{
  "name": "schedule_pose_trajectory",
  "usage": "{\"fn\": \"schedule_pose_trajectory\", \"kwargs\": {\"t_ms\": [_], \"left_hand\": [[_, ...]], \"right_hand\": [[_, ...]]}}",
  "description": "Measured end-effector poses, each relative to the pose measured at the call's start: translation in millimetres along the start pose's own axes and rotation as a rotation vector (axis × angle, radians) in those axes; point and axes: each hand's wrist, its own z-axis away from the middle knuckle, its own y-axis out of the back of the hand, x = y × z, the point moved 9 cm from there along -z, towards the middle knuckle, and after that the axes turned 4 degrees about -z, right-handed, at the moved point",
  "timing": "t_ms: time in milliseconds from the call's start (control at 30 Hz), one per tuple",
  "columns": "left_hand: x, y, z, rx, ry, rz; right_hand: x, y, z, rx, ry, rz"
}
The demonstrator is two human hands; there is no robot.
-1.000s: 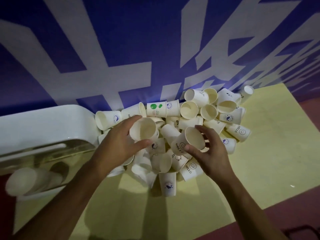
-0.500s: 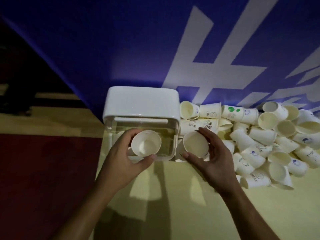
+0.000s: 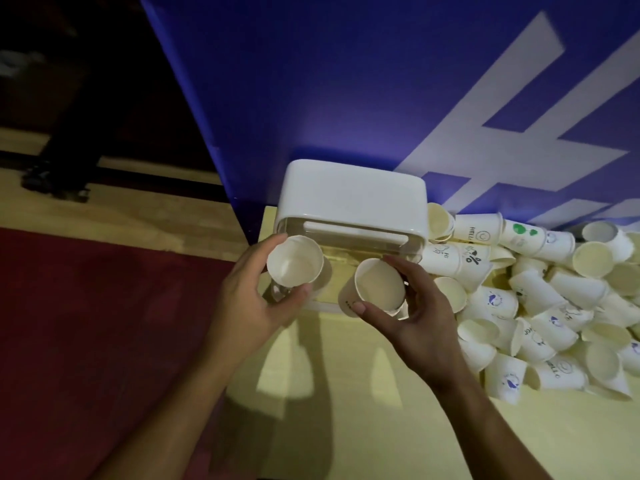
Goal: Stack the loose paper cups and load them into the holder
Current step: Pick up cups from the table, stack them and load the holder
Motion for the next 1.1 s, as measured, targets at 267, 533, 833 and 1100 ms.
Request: {"fn": "schedule_pose_trajectory", "kwargs": {"t_ms": [267,533,833,1100], "left_hand": [[-9.0,-29.9,-9.3,-0.056,-0.005,-0.011],[-17.6,-41.5,-15.2,-0.05,0.025,-0.019],[-40.8,-60.3,-14.1,-0.121,0.076,-0.088],[-56.7,-70.5,-15.6,-0.103,0.138,-0.098]], "right_hand": [[3.4,-1.2,-4.5,0.022,-0.026,-0.019],[16.8,6.6,-6.4,0.035,-0.074,-0.012],[21.0,6.8,-8.0,0.044,-0.083,-0.013],[2.1,-2.5,-17.7,0.06,0.024,0.03]]}}
